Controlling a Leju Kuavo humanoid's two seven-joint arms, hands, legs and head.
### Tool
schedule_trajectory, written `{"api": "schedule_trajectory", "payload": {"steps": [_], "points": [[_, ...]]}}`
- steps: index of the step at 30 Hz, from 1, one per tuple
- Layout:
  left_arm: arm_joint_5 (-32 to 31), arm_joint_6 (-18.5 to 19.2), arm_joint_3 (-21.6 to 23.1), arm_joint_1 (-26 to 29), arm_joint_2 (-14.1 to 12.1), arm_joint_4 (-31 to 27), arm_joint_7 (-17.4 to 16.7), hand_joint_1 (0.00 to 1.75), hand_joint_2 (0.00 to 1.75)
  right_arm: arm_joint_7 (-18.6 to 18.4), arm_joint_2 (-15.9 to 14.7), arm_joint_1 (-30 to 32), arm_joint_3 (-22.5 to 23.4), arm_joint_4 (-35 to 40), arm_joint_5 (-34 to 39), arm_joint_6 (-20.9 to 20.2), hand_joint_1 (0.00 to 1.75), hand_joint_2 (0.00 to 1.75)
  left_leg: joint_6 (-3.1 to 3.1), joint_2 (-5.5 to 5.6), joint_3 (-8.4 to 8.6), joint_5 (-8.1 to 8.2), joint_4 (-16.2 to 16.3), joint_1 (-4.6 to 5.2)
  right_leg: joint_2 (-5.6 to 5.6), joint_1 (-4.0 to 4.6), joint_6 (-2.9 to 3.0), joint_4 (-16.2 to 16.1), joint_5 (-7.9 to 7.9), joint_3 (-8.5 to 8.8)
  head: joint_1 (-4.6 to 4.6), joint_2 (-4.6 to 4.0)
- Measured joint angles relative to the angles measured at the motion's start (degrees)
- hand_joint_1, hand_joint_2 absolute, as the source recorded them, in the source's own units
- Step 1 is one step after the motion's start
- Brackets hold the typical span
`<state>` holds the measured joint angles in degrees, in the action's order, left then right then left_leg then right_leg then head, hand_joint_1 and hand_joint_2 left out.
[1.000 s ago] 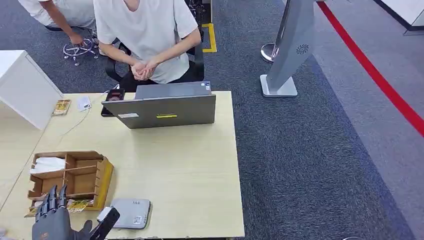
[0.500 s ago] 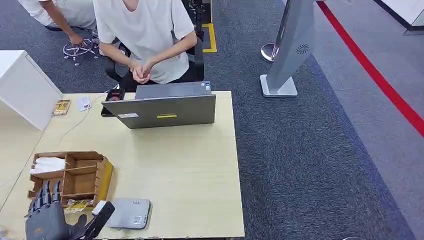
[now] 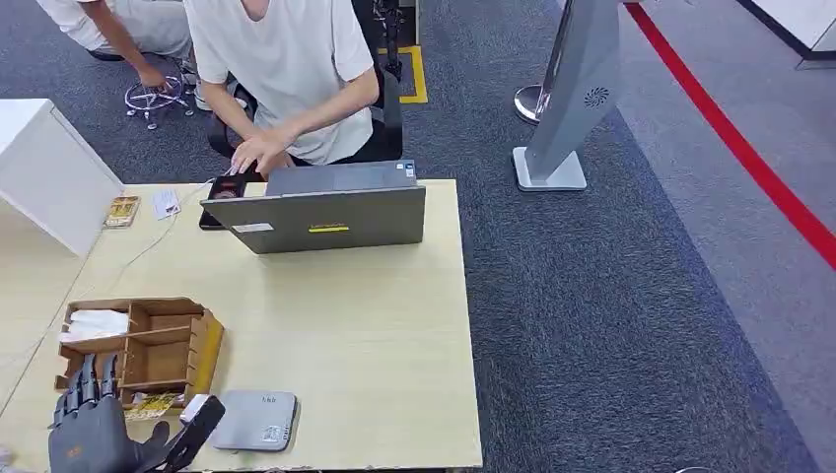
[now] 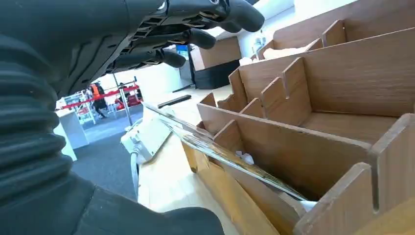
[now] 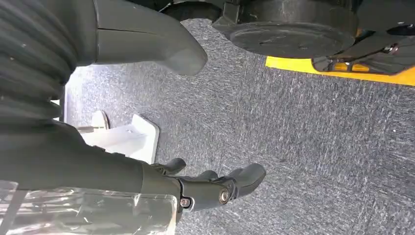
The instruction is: Pass the card to the sensor for recognition and then transmit it.
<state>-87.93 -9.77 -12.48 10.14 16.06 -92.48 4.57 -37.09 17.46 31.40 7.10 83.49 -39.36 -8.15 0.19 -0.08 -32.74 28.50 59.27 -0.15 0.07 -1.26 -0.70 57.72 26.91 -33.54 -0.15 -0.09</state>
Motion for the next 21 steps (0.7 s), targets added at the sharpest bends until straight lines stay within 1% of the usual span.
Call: {"api": "schedule_trajectory", "payload": {"steps": [1, 4, 8, 21], "points": [[0.00, 0.11, 0.00, 0.00, -0.02, 0.00, -0.09, 1.75, 1.75, 0.00, 0.00, 0.00, 0.00, 0.00, 0.00, -0.02, 0.00, 1.75, 0.00, 0.00, 0.00, 0.00, 0.00, 0.00, 0.00, 0.00, 0.00, 0.00, 0.00, 0.00, 0.02, 0.00], [0.00, 1.01, 0.07, 0.00, -0.02, 0.00, -0.31, 1.75, 1.75, 0.00, 0.00, 0.00, 0.00, 0.02, 0.00, -0.07, 0.00, 1.75, 0.00, 0.00, 0.01, 0.00, 0.00, 0.00, 0.00, 0.00, 0.00, 0.00, 0.00, 0.00, 0.02, 0.02], [0.00, 3.17, 0.42, 0.05, 0.31, -0.79, 0.61, 1.75, 1.75, 0.00, 0.00, -0.01, 0.00, 0.02, -0.02, -0.07, 0.00, 1.75, 0.00, 0.00, 0.00, 0.00, 0.00, 0.00, 0.00, 0.00, 0.00, 0.00, 0.00, 0.01, 0.02, 0.00], [0.00, 3.65, 0.55, 0.04, 0.81, -1.16, 1.84, 1.75, 1.75, 0.00, 0.00, -0.03, 0.02, 0.02, -0.04, -0.15, 0.00, 1.75, 0.00, 0.00, 0.00, 0.00, 0.00, 0.00, 0.00, 0.00, 0.00, 0.00, 0.00, 0.01, 0.02, 0.00]]}}
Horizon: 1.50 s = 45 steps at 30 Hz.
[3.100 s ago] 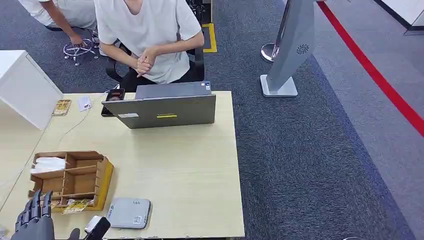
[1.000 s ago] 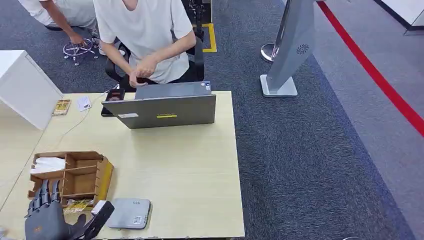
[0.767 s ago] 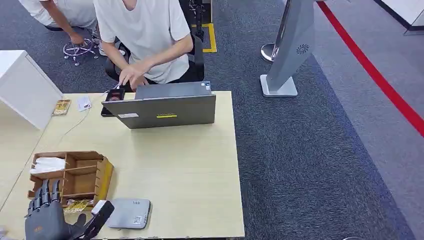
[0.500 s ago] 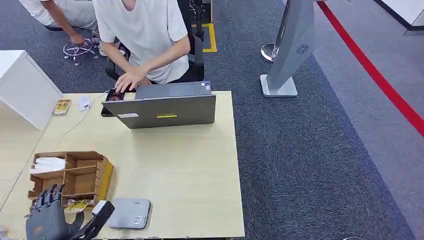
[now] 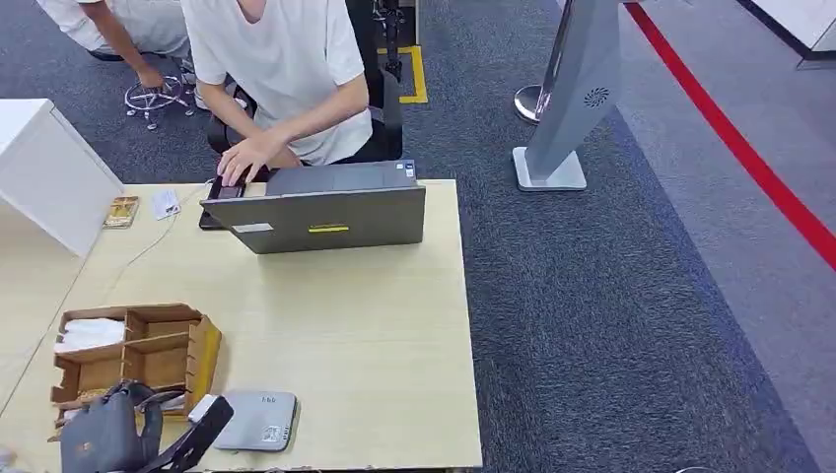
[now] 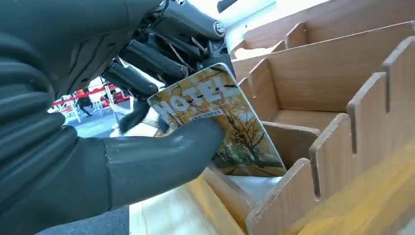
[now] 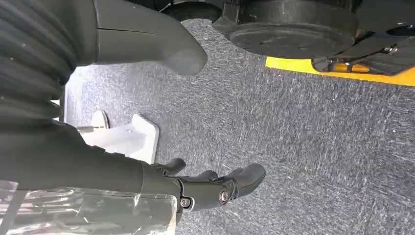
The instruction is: Pass the card to the sensor for recognition and then transmit it.
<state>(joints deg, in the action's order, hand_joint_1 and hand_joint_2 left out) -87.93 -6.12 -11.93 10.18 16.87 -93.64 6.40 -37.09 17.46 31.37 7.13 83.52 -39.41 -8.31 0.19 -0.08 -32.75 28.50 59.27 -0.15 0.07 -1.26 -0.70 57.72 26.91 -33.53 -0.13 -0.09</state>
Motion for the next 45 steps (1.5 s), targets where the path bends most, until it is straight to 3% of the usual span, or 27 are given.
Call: {"api": "schedule_trajectory", "payload": {"steps": [22, 31, 36, 40, 45], "points": [[0.00, 0.46, 0.28, 0.27, 0.00, -0.72, -0.74, 1.75, 1.75, 0.00, 0.00, 0.00, 0.04, 0.00, -0.07, -0.07, 0.00, 1.75, 0.00, 0.00, 0.03, 0.00, 0.00, 0.00, 0.00, 0.00, 0.00, 0.00, 0.00, 0.02, 0.00, 0.02], [0.00, 4.37, 3.43, 0.67, -0.09, -6.76, -2.69, 1.75, 1.75, 0.00, 0.00, -0.05, 0.15, 0.00, -0.85, -0.20, 0.00, 1.75, 0.00, 0.00, 0.01, 0.00, 0.00, 0.00, 0.00, 0.00, 0.00, 0.00, 0.00, 0.02, -0.02, 0.02], [0.00, 4.33, 4.54, 0.73, -0.20, -8.41, -1.77, 1.75, 1.75, 0.00, 0.00, -0.09, 0.24, 0.00, -1.07, -0.31, 0.00, 1.75, 0.00, 0.00, 0.02, -0.01, 0.00, 0.00, -0.01, 0.00, 0.00, 0.00, 0.00, 0.01, -0.02, 0.02], [0.00, 5.90, 8.18, 0.22, -0.74, -13.84, -1.34, 1.75, 1.75, 0.04, 0.00, -0.29, 0.35, -0.07, -1.36, 0.09, 0.00, 1.75, 0.00, 0.00, 0.03, -0.03, 0.01, 0.00, -0.01, 0.00, 0.00, 0.00, -0.01, -0.01, 0.00, 0.02], [0.02, 9.20, 14.55, -7.05, -3.61, -20.39, -5.09, 1.75, 1.75, 0.70, 0.00, -0.40, 0.50, -0.15, -2.34, -0.81, 0.00, 1.75, -0.04, 0.08, 0.01, -0.11, 0.03, 0.00, -0.14, 0.01, 0.05, 0.00, -0.07, -0.01, -0.02, 0.00]]}}
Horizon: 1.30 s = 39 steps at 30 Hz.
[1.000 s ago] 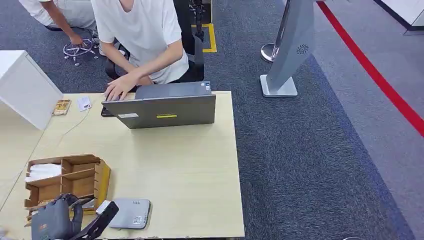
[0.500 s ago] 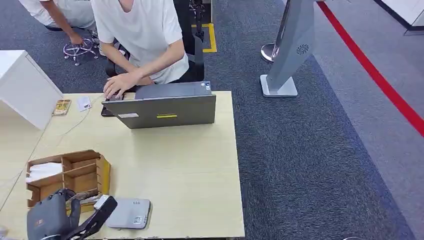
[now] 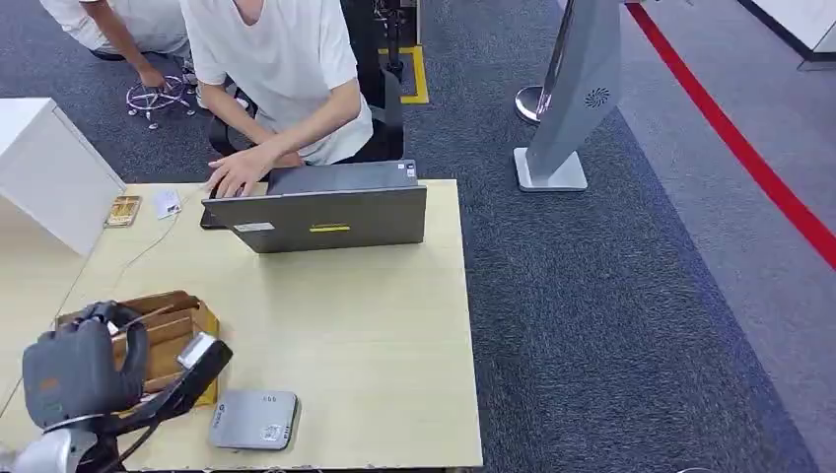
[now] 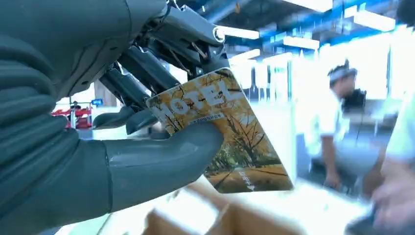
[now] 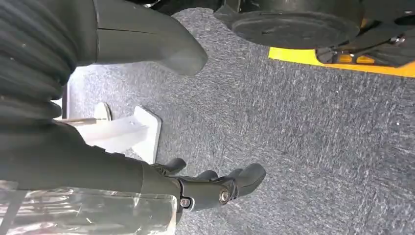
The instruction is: Pass the card to the sensor for recognition and then transmit it.
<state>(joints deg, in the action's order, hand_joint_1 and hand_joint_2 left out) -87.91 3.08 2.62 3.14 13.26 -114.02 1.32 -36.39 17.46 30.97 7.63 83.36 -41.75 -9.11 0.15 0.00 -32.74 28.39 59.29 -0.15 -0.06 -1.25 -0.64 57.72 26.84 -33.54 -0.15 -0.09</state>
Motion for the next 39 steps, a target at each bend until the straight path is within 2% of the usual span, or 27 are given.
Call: {"api": "schedule_trajectory", "payload": {"steps": [3, 5, 8, 13, 17, 21, 28, 29, 39], "points": [[-0.02, 3.69, 2.88, -7.73, -2.00, -1.52, -3.01, 1.75, 1.75, 0.53, 0.00, -0.28, 0.09, -0.44, -0.09, -0.20, 0.00, 1.75, 0.00, 0.01, -0.02, -0.11, 0.00, 0.00, 0.00, 0.01, 0.01, 0.00, -0.08, -0.03, 0.00, 0.02], [-0.02, 5.82, 4.96, -14.69, -3.99, -1.25, -7.20, 1.75, 1.75, 1.09, 0.00, -0.99, 0.20, -1.22, -0.59, -0.65, 0.00, 1.75, -0.05, 0.03, -0.07, -0.22, 0.00, -0.02, 0.00, 0.02, 0.01, 0.01, -0.23, -0.09, 0.02, 0.02], [-0.02, 6.00, 7.00, -21.83, -6.05, 0.99, -10.56, 1.75, 1.75, -0.98, 0.00, -1.96, 0.68, -2.81, -0.81, -0.94, 0.00, 1.75, -0.05, -0.01, -0.05, -0.24, 0.00, -0.02, 0.03, 0.01, 0.07, 0.01, -0.28, -0.10, -0.04, 0.02], [-0.02, 7.11, 11.49, -30.14, -8.79, 5.42, -15.59, 1.75, 1.75, -1.09, 0.00, -3.29, 0.94, -5.01, -0.79, -1.09, 0.00, 1.75, -0.04, 0.00, -0.10, -0.32, 0.00, -0.01, 0.02, 0.02, 0.08, 0.01, -0.33, -0.13, 0.00, 0.00], [-0.04, 7.33, 16.13, -35.69, -10.92, 11.06, -18.67, 1.75, 1.75, -1.09, 0.00, -3.98, 0.96, -6.42, -1.75, -1.59, 0.00, 1.75, -0.04, -0.01, -0.11, -0.32, 0.01, -0.01, 0.05, 0.01, 0.06, 0.01, -0.37, -0.16, -0.02, 0.00], [-0.04, 7.79, 19.04, -39.63, -11.58, 15.97, -20.22, 1.75, 1.75, -1.09, 0.00, -4.44, 1.01, -7.58, -1.33, -1.64, 0.00, 1.75, -0.04, -0.05, -0.13, -0.32, 0.02, 0.00, 0.11, 0.00, 0.06, 0.01, -0.38, -0.16, 0.02, 0.00], [-0.04, 9.55, 19.79, -40.64, -11.25, 19.01, -20.46, 1.75, 1.75, -1.09, 0.00, -4.76, 1.14, -9.07, -0.64, -0.63, 0.00, 1.75, -0.05, -0.17, -0.38, -0.34, 0.02, -0.01, 0.25, 0.01, 0.08, 0.05, -0.42, -0.46, 0.00, 0.02], [-0.04, 9.90, 19.79, -40.59, -11.17, 19.31, -20.51, 0.00, 1.75, -1.09, 0.00, -4.80, 1.16, -9.27, -0.63, -0.48, 0.00, 1.75, -0.05, -0.23, -0.47, -0.34, 0.03, -0.01, 0.33, 0.01, 0.07, 0.07, -0.47, -0.57, 0.02, 0.02], [-0.04, 11.28, 19.68, -40.58, -10.75, 19.49, -20.97, 0.00, 1.75, -1.09, 0.00, -4.95, 1.44, -9.70, -0.66, -0.13, 0.00, 1.75, -0.04, -0.18, -0.70, -0.28, 0.04, -0.01, 0.27, 0.00, 0.05, 0.07, -0.37, -0.74, 0.02, 0.02]]}}
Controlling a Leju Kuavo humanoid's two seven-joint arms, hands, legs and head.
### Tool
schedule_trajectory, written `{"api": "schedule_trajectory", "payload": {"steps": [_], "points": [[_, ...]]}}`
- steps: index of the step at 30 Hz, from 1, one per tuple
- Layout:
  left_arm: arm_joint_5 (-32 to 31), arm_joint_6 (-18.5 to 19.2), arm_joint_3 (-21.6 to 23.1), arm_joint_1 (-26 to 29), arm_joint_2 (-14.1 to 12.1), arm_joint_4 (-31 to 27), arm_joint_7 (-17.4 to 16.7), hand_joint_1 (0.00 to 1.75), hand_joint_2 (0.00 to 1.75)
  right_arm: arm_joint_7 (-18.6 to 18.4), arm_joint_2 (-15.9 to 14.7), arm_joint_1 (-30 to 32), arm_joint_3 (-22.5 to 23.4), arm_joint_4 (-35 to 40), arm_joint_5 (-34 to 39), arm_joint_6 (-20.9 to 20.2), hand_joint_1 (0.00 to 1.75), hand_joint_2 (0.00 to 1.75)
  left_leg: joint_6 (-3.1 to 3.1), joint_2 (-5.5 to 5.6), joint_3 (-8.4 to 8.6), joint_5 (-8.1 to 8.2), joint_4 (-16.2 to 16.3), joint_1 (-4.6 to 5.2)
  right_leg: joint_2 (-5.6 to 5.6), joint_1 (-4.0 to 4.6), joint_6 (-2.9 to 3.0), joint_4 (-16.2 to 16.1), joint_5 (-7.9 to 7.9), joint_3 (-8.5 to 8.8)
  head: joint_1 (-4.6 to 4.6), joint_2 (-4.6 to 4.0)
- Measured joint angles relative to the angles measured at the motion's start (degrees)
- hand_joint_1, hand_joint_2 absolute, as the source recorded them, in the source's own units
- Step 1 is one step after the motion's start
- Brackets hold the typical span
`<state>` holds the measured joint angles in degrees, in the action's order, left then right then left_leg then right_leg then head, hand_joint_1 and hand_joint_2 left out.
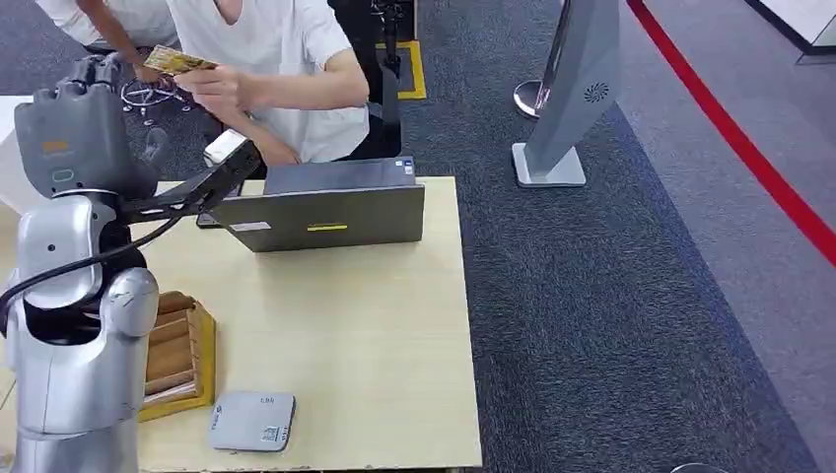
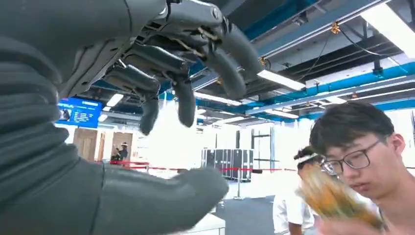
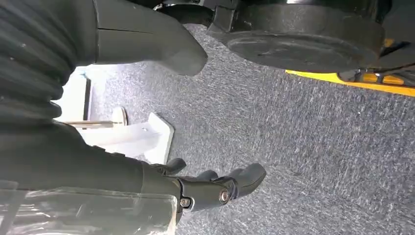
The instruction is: Pass the card to the sensor for recognition and then transmit it.
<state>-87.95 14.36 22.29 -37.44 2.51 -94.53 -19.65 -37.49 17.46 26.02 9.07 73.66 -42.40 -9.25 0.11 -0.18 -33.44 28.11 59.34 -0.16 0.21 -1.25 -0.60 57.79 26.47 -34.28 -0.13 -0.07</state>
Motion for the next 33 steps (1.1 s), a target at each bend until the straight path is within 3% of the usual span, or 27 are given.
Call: {"api": "schedule_trajectory", "payload": {"steps": [10, 13, 18, 24, 25, 26, 33], "points": [[0.00, 0.09, -0.11, 0.09, 0.07, -0.24, 0.45, 0.00, 1.75, 0.00, 0.00, 0.00, 0.30, 0.00, -0.02, 0.00, 0.00, 1.75, 0.03, 0.00, 0.01, -0.20, 0.00, 0.00, -0.01, 0.00, -0.05, 0.00, -0.19, 0.02, 0.00, 0.00], [0.00, 0.09, -1.22, 0.62, 0.55, -1.59, 2.40, 0.00, 1.75, 0.00, 0.00, 0.01, 0.61, 0.00, -0.02, 0.06, 0.00, 1.75, 0.03, 0.00, 0.00, -0.20, 0.00, 0.00, -0.01, 0.00, -0.05, 0.01, -0.20, 0.04, 0.00, 0.00], [-0.02, -0.19, -4.80, 4.54, 0.09, -6.91, 8.40, 0.00, 1.75, 0.41, 0.00, 0.37, 1.33, 0.45, 0.26, 0.59, 0.00, 1.75, 0.03, -0.01, -0.02, -0.20, -0.02, 0.00, 0.01, -0.01, -0.05, 0.02, -0.19, 0.05, 0.00, -0.02], [-0.02, -0.46, -5.91, 6.32, -0.15, -8.33, 9.69, 0.00, 1.75, 0.46, 0.00, 0.65, 1.33, 0.90, 0.37, 0.50, 0.00, 1.75, 0.02, -0.02, -0.03, -0.19, -0.05, 0.00, 0.02, -0.02, -0.05, 0.02, -0.18, 0.04, -0.02, -0.02], [0.24, -2.95, -17.54, 13.51, -0.77, -13.45, 17.05, 0.00, 1.75, 0.33, 0.00, 1.62, 2.43, 2.41, 0.20, -0.42, 0.00, 1.75, 0.01, -0.09, -0.04, -0.18, -0.08, -0.01, 0.09, -0.01, -0.03, 0.03, -0.15, 0.00, -0.02, 0.00], [2.19, -3.67, -23.45, 15.73, -0.94, -14.80, 18.49, 0.00, 1.75, 0.24, 0.00, 2.09, 2.89, 3.35, 0.20, -0.66, 0.00, 1.75, 0.00, -0.13, 0.04, -0.18, -0.10, -0.02, 0.11, 0.00, -0.01, 0.04, -0.13, -0.02, 0.00, 0.00], [30.29, -2.69, -58.17, 23.07, -1.09, -17.03, 20.31, 0.00, 1.75, 0.00, 0.00, 2.72, 5.84, 6.36, -1.60, -2.91, 0.00, 1.75, -0.08, -0.26, 0.07, -0.12, -0.15, -0.04, 0.24, 0.00, 0.13, 0.10, -0.01, 0.00, -0.02, 0.00]]}}
